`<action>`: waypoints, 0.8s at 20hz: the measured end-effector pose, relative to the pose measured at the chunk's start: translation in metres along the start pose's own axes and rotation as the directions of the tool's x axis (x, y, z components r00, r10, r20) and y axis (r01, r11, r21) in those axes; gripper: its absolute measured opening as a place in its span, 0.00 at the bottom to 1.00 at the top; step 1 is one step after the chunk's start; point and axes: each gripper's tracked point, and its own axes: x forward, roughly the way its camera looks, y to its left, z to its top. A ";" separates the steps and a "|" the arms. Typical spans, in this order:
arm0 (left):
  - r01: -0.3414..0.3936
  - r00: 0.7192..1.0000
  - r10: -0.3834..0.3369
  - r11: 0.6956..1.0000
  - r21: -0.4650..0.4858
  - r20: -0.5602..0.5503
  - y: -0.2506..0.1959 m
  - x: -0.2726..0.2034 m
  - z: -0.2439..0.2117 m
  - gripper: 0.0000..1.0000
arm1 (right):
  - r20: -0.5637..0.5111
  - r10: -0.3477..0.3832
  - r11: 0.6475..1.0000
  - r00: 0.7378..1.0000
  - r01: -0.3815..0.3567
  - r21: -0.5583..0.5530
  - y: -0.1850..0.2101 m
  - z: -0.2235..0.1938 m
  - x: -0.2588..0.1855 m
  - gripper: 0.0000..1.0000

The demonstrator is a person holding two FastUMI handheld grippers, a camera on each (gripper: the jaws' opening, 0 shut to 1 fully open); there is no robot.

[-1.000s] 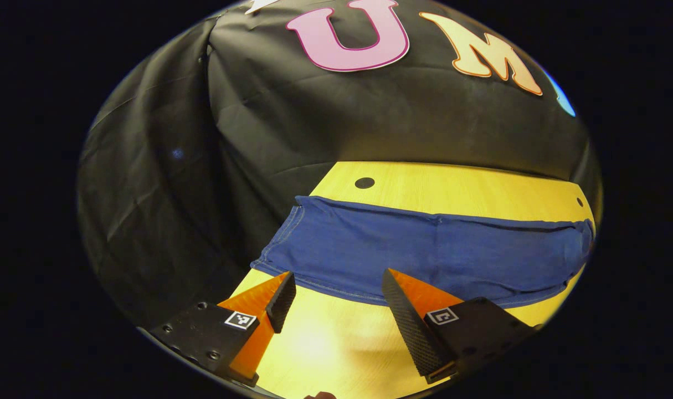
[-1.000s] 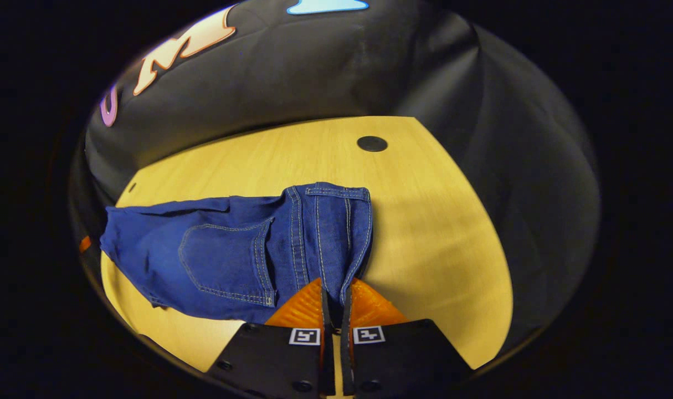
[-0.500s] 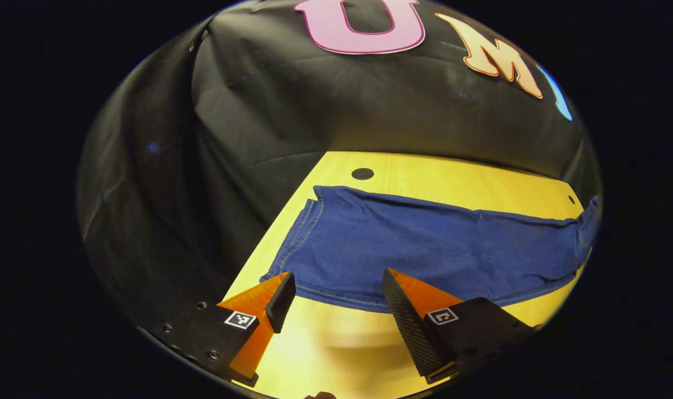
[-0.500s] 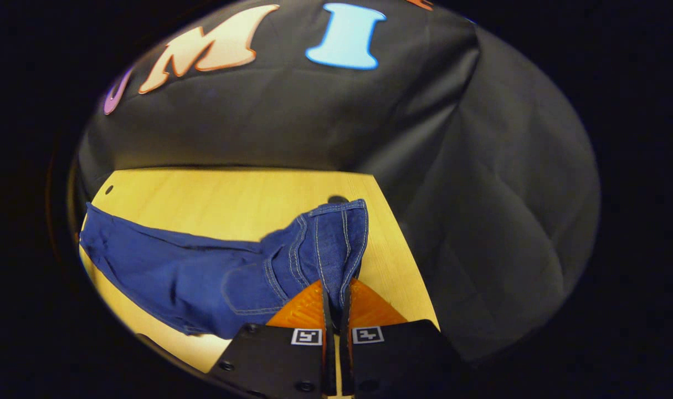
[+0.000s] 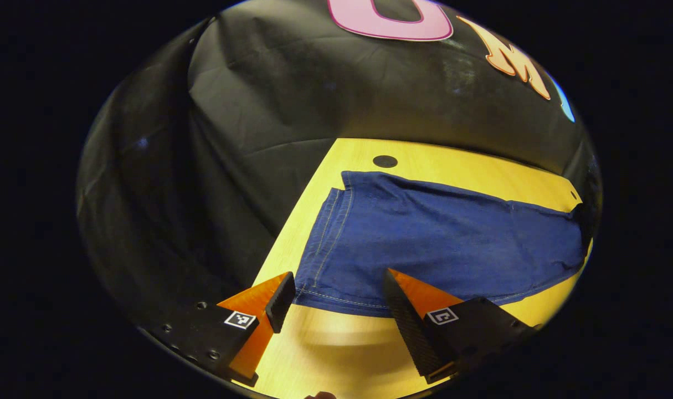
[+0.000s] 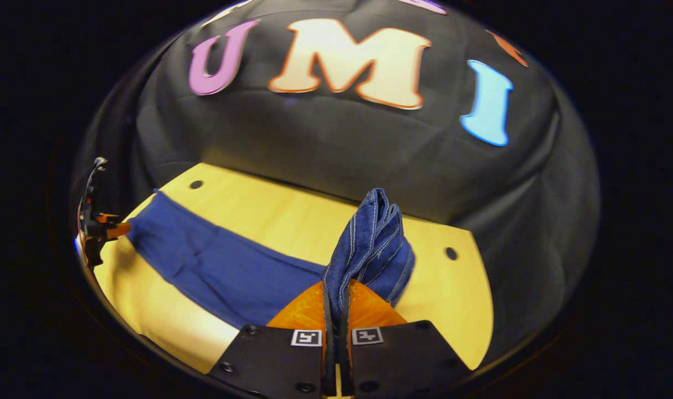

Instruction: Grasp the waist and the cuffs of the jeans and fold them to make the two legs overlap; first hold the waist and fold one-third of the jeans toward the cuffs, then hold the cuffs and fold the remaining one-third in the same direction to finish folding.

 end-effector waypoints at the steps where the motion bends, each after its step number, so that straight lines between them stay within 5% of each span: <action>1: 0.005 1.000 -0.006 1.000 -0.011 -0.009 0.002 0.000 0.000 0.96 | -0.028 0.047 0.999 0.998 -0.048 -0.022 0.028 -0.007 0.011 0.05; 7: -0.015 1.000 0.014 1.000 -0.022 -0.025 0.002 0.002 0.005 0.96 | -0.220 0.209 0.957 0.953 -0.245 -0.152 0.128 -0.091 0.068 0.06; 14: -0.009 0.999 0.010 1.000 0.015 -0.053 0.001 -0.002 0.001 0.95 | -0.222 0.191 0.923 0.956 -0.252 -0.291 0.164 -0.099 0.080 0.07; 15: -0.006 0.998 0.006 1.000 0.013 -0.056 0.001 -0.001 0.001 0.96 | -0.221 0.207 0.920 0.953 -0.266 -0.289 0.171 -0.098 0.078 0.12; 16: -0.004 0.999 0.004 1.000 0.008 -0.042 0.001 -0.002 0.004 0.96 | -0.218 0.206 0.920 0.954 -0.265 -0.288 0.170 -0.098 0.076 0.31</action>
